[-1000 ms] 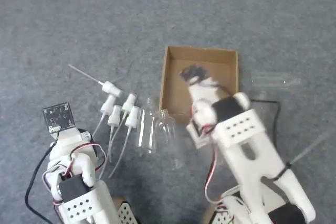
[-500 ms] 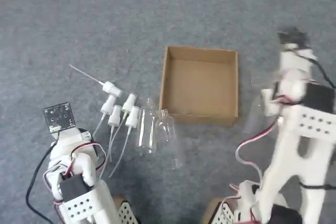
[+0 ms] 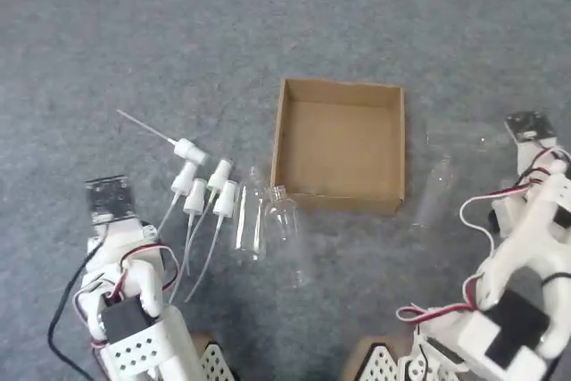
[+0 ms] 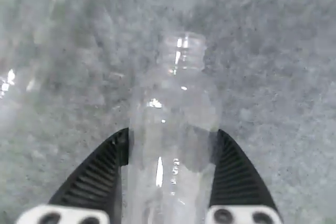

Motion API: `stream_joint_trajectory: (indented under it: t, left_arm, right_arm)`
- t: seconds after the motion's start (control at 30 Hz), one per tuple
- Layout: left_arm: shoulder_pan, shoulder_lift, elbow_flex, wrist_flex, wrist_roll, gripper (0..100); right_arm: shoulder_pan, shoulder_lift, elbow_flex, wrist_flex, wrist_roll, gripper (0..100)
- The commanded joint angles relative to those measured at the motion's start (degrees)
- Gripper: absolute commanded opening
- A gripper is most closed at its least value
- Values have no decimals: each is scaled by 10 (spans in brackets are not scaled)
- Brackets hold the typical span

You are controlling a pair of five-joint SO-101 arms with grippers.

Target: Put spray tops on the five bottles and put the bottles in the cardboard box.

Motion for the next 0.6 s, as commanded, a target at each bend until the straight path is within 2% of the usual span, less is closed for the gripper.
stream_joint_trajectory:
  t: [0.0, 0.1, 0.27, 0.43, 0.57]
  left_arm:
    - [1, -10, -19, -14, -126, 44]
    - [-8, -8, -71, -9, -139, 44]
    - [-10, 21, -201, 53, -184, 44]
    - [-5, 200, -335, 75, -205, 45]
    - [43, 386, -452, 105, -205, 80]
  right_arm:
    - [8, 15, -5, -10, 29, 148]
    - [10, 36, 1, -34, 43, 163]
    - [10, 44, 53, -104, 47, 165]
    - [10, 48, 63, -115, 47, 166]
    - [10, 44, 63, -114, 47, 166]
